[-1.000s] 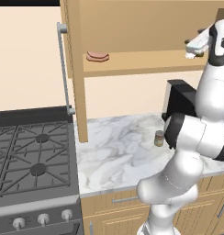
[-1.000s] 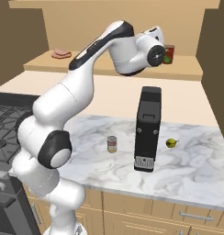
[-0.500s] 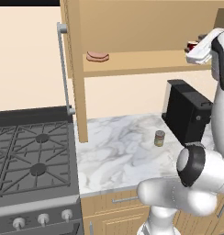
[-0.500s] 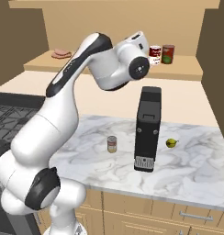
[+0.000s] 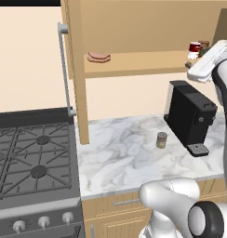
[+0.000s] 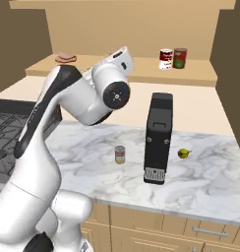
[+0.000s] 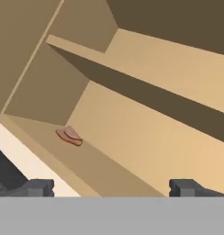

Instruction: Pick the cans from the counter and place them in their designated side in the cabinet.

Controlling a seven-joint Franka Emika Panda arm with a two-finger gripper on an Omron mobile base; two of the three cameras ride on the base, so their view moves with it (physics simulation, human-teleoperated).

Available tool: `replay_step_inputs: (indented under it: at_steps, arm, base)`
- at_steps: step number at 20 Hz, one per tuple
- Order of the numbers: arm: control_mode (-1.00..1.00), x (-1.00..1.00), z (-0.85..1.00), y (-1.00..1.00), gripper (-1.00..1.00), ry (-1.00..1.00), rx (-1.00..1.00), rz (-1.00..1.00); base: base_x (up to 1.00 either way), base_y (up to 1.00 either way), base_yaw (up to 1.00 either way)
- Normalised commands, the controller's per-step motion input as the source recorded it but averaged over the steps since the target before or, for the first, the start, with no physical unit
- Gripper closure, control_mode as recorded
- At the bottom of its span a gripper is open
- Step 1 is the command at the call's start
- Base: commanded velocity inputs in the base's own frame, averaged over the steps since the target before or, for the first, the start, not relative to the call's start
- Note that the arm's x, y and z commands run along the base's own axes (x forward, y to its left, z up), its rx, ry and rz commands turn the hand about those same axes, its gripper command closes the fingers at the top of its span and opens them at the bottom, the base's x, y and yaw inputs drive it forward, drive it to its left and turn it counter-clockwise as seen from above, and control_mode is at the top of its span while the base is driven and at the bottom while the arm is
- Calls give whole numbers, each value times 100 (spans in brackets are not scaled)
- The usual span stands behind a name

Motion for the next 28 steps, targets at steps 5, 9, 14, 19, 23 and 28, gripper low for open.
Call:
replay_step_inputs:
  at_steps: [5,9,14,19,23,28]
  arm:
    - [-100,-88,-30,39,-100,6,2,-1]
    - [-100,-25,-41,20,-100,10,-4,0]
    - [-100,-35,-7,17,-100,41,3,-1]
    - [-100,-39,0,11,-100,50,7,-4]
    - [-100,-45,-9,8,-100,50,8,-7]
    - [-100,-42,-19,10,-100,42,12,-11]
  base:
    - [0,0,0]
    - [0,0,0]
    - [0,0,0]
    - [0,0,0]
    - [0,0,0]
    - [0,0,0]
